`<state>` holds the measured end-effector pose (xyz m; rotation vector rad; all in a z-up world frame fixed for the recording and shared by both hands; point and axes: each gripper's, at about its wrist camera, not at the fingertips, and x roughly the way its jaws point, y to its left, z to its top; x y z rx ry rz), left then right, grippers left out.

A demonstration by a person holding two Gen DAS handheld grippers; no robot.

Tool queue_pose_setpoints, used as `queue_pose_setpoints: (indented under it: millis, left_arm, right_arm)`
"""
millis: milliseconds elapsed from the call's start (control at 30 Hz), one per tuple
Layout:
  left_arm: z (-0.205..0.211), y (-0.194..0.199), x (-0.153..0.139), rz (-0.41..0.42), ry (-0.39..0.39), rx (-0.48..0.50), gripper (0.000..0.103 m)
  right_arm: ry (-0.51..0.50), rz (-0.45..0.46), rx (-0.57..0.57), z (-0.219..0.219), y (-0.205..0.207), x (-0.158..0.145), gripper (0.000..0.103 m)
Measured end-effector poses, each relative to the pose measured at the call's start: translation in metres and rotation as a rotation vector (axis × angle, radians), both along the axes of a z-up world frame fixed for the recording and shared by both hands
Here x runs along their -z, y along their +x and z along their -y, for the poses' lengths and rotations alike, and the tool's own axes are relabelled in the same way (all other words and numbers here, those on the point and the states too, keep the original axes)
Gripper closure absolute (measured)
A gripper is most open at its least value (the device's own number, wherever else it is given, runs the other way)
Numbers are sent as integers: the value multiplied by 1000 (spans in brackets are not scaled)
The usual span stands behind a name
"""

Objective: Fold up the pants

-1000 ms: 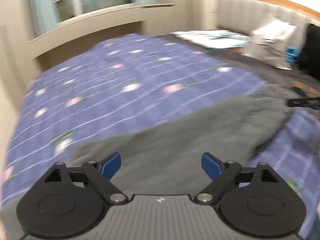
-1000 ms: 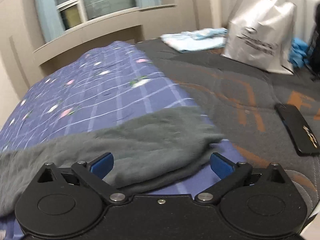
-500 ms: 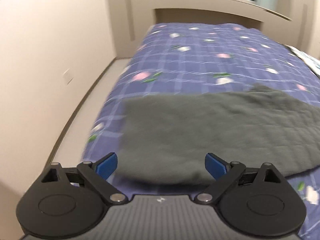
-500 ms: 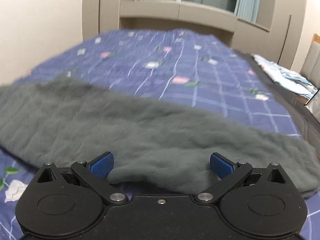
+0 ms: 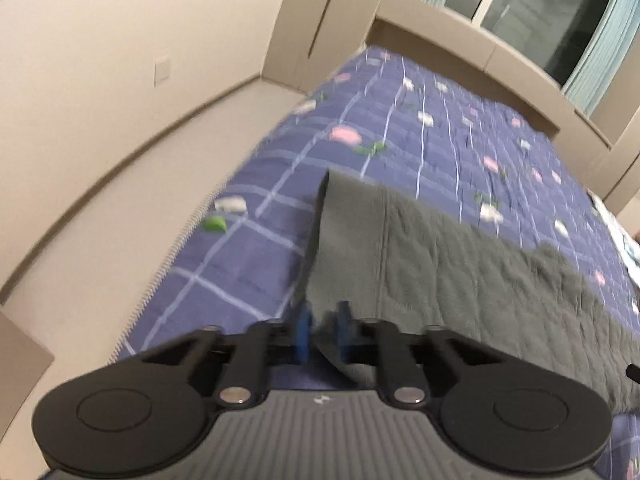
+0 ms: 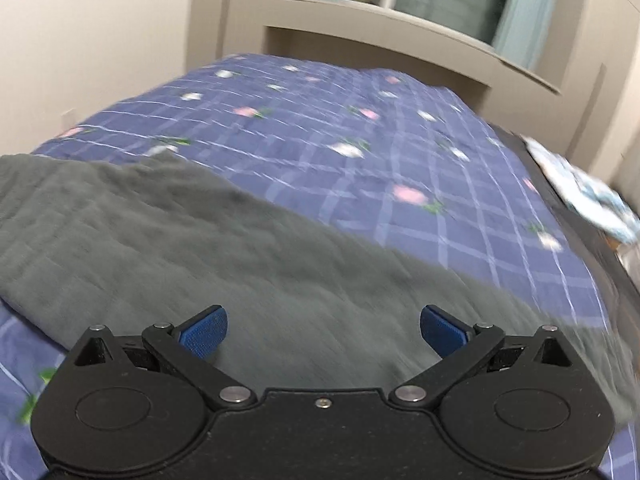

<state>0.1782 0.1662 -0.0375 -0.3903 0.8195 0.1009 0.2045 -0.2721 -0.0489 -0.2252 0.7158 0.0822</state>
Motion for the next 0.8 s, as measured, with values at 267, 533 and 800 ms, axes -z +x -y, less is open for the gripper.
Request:
queue_pose_setpoints:
  millis: [267,533,800]
  left_arm:
    - [12,31,-12,18,111,34,100]
    - [16,18,5,-50,169,9,97]
    - [24,20,-10,-33,210,-12,51]
  right_arm:
    - [35,6,-153,-70,51,3,0]
    - [33,-18,-212,-111,117,12,0]
    - [28,-96,-166,-114,176,45,1]
